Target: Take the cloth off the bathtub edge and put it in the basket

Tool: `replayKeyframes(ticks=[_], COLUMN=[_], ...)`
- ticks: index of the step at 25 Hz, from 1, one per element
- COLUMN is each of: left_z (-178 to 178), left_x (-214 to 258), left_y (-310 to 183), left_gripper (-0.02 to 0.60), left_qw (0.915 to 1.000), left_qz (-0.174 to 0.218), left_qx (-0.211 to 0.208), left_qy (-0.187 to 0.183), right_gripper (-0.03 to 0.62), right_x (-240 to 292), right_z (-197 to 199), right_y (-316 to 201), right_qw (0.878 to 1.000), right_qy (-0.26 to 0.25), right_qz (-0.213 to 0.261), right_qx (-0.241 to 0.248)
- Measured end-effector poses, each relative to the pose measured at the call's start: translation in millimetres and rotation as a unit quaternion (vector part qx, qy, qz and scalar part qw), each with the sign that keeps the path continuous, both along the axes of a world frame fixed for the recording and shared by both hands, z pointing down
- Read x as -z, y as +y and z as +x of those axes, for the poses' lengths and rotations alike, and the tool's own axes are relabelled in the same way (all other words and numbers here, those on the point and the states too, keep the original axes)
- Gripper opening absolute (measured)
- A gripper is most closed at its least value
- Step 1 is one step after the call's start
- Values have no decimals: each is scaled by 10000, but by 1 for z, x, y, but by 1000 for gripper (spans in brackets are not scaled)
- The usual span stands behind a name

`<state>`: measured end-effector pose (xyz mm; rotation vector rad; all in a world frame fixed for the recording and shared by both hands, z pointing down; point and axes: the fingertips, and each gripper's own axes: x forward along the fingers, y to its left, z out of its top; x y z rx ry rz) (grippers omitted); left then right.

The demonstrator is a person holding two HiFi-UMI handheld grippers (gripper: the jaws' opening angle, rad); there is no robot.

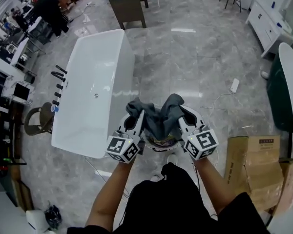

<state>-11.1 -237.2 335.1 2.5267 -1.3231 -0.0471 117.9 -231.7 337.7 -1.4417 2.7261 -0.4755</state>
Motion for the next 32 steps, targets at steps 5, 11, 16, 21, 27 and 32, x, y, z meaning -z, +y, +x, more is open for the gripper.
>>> replayKeyframes(ticks=[5,11,16,21,27,32], left_z=[-2,-1,3,-5,4,2], left_x=[-40,-90,-136,-188,-266,-333], left_y=[-12,-13,-9,-7,-17,-8], left_gripper=[40,40,40,39,38,38], left_qw=[9992,9975,9965,9952,9935,9925], left_qz=[-259,-623,-771,-959,-1139,-1185], left_qx=[15,8,-77,-41,1,38], left_qy=[-304,-347,-311,-184,-46,-294], right_gripper=[37,37,37,37,37,37], right_x=[-38,-85,-125,-170,-246,-315], right_z=[2,6,11,-3,-13,-25], right_y=[-16,-26,-26,-28,-38,-21], right_qw=[9989,9985,9976,9963,9939,9916], right_qy=[-318,-55,169,397,683,833], right_qz=[-311,-540,-672,-744,-866,-968], right_qx=[134,57,-79,-144,49,185])
